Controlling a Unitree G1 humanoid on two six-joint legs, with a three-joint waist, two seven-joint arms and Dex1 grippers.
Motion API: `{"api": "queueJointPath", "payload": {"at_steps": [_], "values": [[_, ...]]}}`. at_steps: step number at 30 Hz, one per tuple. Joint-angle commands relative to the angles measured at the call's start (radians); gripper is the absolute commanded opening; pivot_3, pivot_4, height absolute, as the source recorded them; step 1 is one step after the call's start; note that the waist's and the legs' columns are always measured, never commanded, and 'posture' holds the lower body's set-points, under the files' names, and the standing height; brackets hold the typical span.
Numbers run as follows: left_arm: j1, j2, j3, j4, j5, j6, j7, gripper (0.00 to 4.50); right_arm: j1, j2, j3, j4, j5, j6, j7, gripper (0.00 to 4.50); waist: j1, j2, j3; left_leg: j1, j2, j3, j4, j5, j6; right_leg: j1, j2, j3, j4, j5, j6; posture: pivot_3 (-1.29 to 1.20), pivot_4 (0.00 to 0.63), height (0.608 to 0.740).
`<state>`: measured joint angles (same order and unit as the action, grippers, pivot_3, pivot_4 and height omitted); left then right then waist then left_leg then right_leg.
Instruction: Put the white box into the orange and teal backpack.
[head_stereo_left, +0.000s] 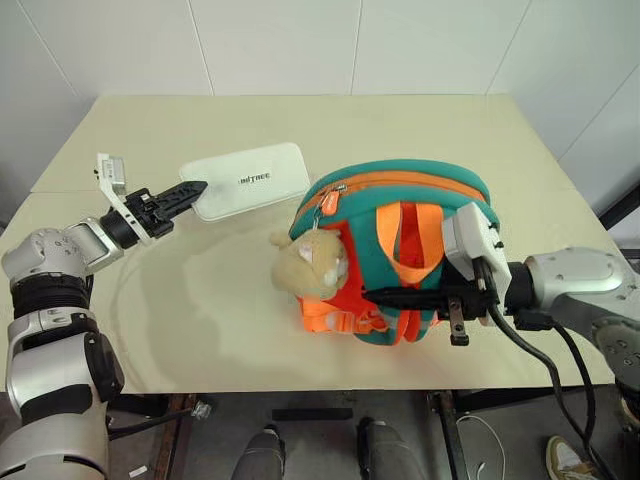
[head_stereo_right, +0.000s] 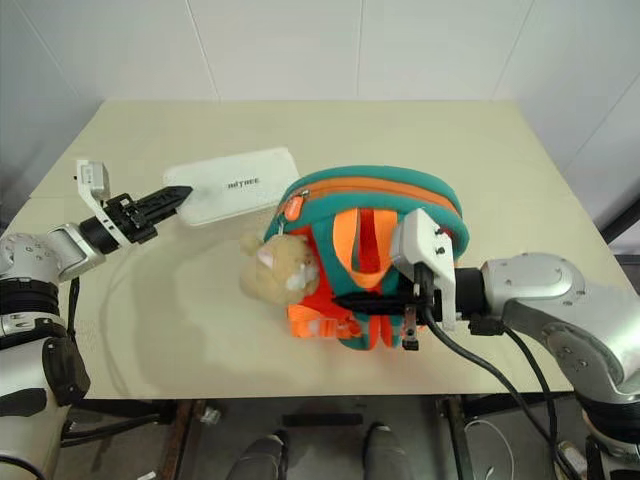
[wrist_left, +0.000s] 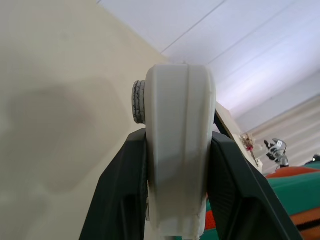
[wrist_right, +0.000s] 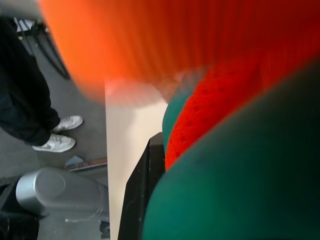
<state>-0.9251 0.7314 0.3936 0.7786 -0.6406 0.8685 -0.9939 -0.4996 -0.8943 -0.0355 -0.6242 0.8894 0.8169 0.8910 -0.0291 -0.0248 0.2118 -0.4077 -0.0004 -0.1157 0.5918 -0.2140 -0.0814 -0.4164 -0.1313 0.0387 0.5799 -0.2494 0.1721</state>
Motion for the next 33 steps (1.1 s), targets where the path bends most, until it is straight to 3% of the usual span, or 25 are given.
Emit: {"api": "queueJointPath", "payload": {"at_steps": [1, 8, 19, 23, 33], "values": [[0.028, 0.034, 0.047, -0.091, -0.030, -0.118, -0.114, 1.26, 0.016, -0.006, -0.004, 0.010, -0.058, -0.066, 0.034, 0.00, 0.002, 0.000, 0.000, 0.000, 0.000, 0.000, 0.000, 0.000, 0.000, 0.000, 0.000, 0.000, 0.000, 0.000, 0.000, 0.00, 0.150, 0.740], [0.049, 0.054, 0.143, -0.106, -0.100, -0.276, -0.317, 1.24, 0.034, -0.004, 0.001, 0.055, -0.116, -0.114, 0.071, 0.00, 0.004, 0.000, 0.000, 0.000, 0.000, 0.000, 0.001, 0.000, 0.000, 0.000, 0.000, 0.000, 0.000, 0.000, -0.001, 0.00, 0.150, 0.740], [0.042, 0.148, 0.049, -0.106, -0.091, -0.245, -0.604, 1.24, 0.026, 0.014, 0.022, 0.118, -0.164, -0.153, 0.094, 0.00, 0.003, 0.000, 0.000, 0.001, 0.000, 0.000, 0.002, 0.000, 0.000, 0.001, 0.000, 0.000, 0.003, -0.001, -0.001, 0.00, 0.150, 0.740], [0.081, 0.193, -0.040, -0.154, -0.149, -0.251, -0.621, 1.24, 0.024, 0.018, 0.029, 0.138, -0.179, -0.163, 0.104, 0.00, 0.002, 0.000, 0.000, 0.001, 0.000, 0.000, 0.003, 0.000, 0.000, 0.001, 0.000, 0.000, 0.004, -0.001, -0.002, 0.00, 0.150, 0.740], [0.082, 0.238, -0.101, -0.198, -0.293, -0.251, -0.621, 1.24, 0.022, 0.033, 0.035, 0.153, -0.192, -0.167, 0.103, 0.00, 0.002, 0.000, 0.000, 0.001, 0.000, 0.000, 0.003, 0.000, 0.000, 0.001, 0.000, 0.000, 0.005, -0.001, -0.003, 0.00, 0.150, 0.740]]}}
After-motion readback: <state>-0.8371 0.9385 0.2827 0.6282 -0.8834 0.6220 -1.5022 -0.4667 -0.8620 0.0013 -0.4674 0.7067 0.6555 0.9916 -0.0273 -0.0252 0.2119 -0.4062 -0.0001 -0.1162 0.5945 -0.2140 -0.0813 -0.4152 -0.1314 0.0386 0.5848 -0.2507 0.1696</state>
